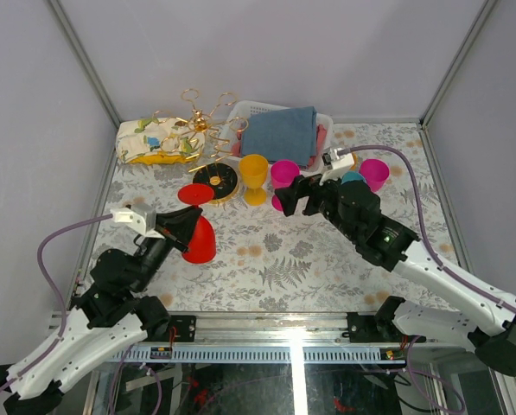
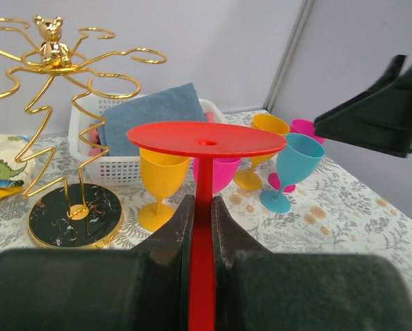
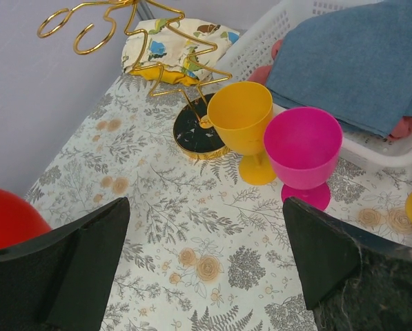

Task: Place the wine glass upside down on the wine glass rack
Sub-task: Turn the wine glass upside down at the wine rack.

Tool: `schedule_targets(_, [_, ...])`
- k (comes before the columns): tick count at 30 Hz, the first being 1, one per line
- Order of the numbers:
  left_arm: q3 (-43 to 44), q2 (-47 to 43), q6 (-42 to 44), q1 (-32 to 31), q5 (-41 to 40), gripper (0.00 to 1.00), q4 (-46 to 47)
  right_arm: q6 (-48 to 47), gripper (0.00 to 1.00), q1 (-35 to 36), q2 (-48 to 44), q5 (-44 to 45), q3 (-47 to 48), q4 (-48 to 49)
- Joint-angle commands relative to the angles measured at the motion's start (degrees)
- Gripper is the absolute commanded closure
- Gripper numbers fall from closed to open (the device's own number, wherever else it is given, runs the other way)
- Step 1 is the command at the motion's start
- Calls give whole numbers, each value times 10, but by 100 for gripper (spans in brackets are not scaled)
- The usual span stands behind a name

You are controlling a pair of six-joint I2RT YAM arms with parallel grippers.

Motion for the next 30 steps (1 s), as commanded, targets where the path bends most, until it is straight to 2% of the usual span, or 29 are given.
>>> schedule_targets(1, [-39,8,7,3,-51,100,142,-13,0,-3,-26,20,10,-20])
schedule_targets(9, [-37,106,94,3,-43,100,260,-33,1,-3,-62,17,7,-68])
schedule_targets(15, [-40,163,112,16,-56,100,330,-77,0,-3,-85,14,21,-115])
schedule_targets(21, [-36,202,81,77,-9,100,361,-130,0,-3,-98,0,46,-177])
schedule_targets(25, [-42,216,38,138,54,100,374,-144,0,-3,-112,4,45,-192])
schedule_targets(30, [-57,227,-36,199,129,100,403,-138,0,-4,-114,-51,56,-216])
